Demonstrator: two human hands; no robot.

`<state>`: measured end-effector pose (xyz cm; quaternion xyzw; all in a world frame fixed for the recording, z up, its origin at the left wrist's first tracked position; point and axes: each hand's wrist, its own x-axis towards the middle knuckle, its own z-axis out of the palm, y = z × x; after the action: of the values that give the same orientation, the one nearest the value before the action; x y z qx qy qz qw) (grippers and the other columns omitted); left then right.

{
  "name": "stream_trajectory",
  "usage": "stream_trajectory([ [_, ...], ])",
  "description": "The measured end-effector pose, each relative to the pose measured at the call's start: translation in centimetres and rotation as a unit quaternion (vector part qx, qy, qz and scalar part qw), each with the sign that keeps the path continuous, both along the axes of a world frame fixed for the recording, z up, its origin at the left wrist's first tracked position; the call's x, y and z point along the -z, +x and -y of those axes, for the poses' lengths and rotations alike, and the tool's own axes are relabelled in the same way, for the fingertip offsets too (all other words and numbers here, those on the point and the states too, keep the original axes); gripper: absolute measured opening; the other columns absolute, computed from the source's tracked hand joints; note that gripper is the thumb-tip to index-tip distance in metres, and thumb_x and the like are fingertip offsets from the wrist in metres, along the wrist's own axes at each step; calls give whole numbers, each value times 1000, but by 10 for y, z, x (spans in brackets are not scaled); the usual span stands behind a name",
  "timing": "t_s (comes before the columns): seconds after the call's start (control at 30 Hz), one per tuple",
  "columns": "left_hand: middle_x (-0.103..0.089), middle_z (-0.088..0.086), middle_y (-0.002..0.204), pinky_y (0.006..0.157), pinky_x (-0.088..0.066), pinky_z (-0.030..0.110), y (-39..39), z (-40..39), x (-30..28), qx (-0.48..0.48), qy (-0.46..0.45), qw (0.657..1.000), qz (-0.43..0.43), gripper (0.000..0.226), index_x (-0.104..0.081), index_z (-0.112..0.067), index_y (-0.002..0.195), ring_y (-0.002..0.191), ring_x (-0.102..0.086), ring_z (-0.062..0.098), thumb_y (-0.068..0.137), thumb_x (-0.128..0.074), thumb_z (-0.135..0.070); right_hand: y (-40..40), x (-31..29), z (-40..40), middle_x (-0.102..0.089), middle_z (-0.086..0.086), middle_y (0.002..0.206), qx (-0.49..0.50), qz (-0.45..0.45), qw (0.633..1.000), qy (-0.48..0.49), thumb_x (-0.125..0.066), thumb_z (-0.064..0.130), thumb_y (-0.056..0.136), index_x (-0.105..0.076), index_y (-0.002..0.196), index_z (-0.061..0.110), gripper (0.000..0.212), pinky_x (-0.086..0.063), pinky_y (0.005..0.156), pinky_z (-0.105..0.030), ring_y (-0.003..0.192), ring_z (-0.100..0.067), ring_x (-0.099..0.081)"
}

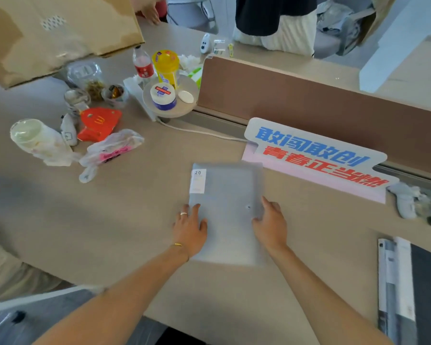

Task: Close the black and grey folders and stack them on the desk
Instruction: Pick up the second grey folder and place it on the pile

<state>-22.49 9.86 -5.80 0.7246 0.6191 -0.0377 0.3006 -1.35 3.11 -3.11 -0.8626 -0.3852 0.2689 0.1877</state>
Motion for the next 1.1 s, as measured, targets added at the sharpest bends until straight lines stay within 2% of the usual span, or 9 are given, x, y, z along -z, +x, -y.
stream_trajectory([
  [0.23,-50,11,140,91,-43,40,13,-11,6,-26,5,999,-25,59,-32,-24,151,122,-50,33,94,-47,-27,-8,37,7,-48,-15,145,-41,1,996,-83,-57,13,79,-60,136,17,58,-44,106,-37,128,-36,-48],
  [0.37,-53,12,127,87,-44,36,20,-24,0,-154,-55,982,91,57,-38,-23,147,118,-53,33,92,-51,-20,-17,36,7,-33,-10,153,-48,13,994,-97,-53,14,85,-51,143,19,58,-46,102,-37,134,-33,-37],
  [0.47,-63,10,105,77,-47,31,16,-40,-11,-281,-106,932,203,24,-61,-19,108,105,-61,33,88,-51,-11,-23,39,9,-25,-7,157,-52,16,992,-110,-55,17,84,-46,145,19,61,-47,102,-37,137,-31,-31],
  [0.53,-63,7,90,63,-45,29,15,-47,-22,-304,-126,912,245,15,-59,-20,83,84,-61,30,89,-54,-7,-23,39,10,-24,-7,158,-56,13,992,-110,-55,19,84,-46,145,19,61,-47,103,-38,138,-32,-30],
  [0.7,-59,7,95,58,-42,28,23,-39,-49,-265,-119,907,304,13,-51,-11,111,74,-54,19,98,-54,-9,-13,34,15,-31,-6,157,-51,-51,994,-85,-54,13,85,-46,146,17,62,-37,109,-35,139,-32,-33],
  [0.83,-52,2,87,62,-39,26,33,-21,-72,-248,-88,896,356,14,-53,-6,112,72,-47,15,98,-51,-7,1,25,20,-58,-12,138,74,-159,985,-5,-54,8,90,-47,146,17,58,-43,97,-31,125,-32,-56],
  [0.93,-49,-4,83,63,-38,22,43,-6,-90,-240,-61,883,399,8,-54,-9,104,71,-45,12,99,-50,-4,16,15,29,-70,-10,106,209,-287,933,58,-54,6,93,-44,148,19,57,-46,72,-29,89,-25,-64],
  [1.03,-45,-7,76,58,-38,15,55,7,-102,-232,-47,873,426,16,-54,-16,93,63,-45,3,99,-50,-2,41,8,49,-70,-12,107,304,-363,872,120,-63,14,86,-47,145,14,60,-52,87,-36,92,-26,-65],
  [1.1,-48,-5,79,63,-39,18,65,17,-108,-218,-63,867,443,20,-54,-20,91,68,-46,8,99,-49,-3,57,-6,66,-69,-8,111,319,-366,863,140,-66,24,80,-61,128,15,48,-52,94,-39,97,-25,-65],
])
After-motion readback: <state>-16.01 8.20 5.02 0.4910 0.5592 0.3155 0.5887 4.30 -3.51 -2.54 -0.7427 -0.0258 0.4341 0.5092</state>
